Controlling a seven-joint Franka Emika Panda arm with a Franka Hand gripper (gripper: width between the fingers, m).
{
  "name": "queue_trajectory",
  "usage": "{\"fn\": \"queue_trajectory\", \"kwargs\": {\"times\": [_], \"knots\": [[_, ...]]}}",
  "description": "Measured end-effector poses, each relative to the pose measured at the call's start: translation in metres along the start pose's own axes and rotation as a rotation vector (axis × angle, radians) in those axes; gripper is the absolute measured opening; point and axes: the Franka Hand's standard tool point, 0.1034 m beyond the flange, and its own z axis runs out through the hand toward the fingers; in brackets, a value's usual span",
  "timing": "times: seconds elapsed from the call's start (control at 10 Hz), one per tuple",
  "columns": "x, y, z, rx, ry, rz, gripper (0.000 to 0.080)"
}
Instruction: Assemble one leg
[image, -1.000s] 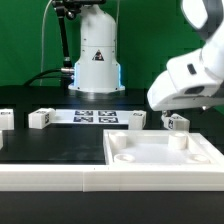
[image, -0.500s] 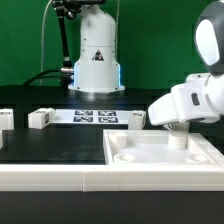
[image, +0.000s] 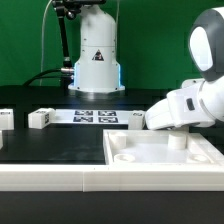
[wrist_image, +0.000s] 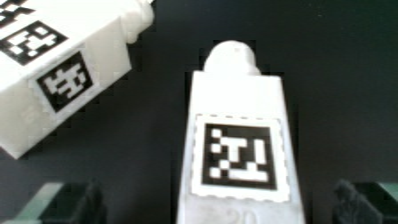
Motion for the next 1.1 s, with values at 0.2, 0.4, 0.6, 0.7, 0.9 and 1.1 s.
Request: {"fn": "queue_trajectory", "kwargs": {"times": [0.2, 0.4, 0.6, 0.7, 0.9, 1.1], "knots": [[0.000, -0.001, 0.001, 0.000, 0.000, 0.000, 0.0526], [0.000, -0.001, 0.001, 0.000, 0.000, 0.000, 0.0392], [0.000, -0.001, 0.001, 0.000, 0.000, 0.000, 0.0290], [0.000, -0.001, 0.001, 0.000, 0.000, 0.000, 0.0290], [0.000, -0.001, 0.001, 0.000, 0.000, 0.000, 0.0290], [-0.009, 0.002, -0.010, 0.001, -0.005, -0.010, 0.0290]]}}
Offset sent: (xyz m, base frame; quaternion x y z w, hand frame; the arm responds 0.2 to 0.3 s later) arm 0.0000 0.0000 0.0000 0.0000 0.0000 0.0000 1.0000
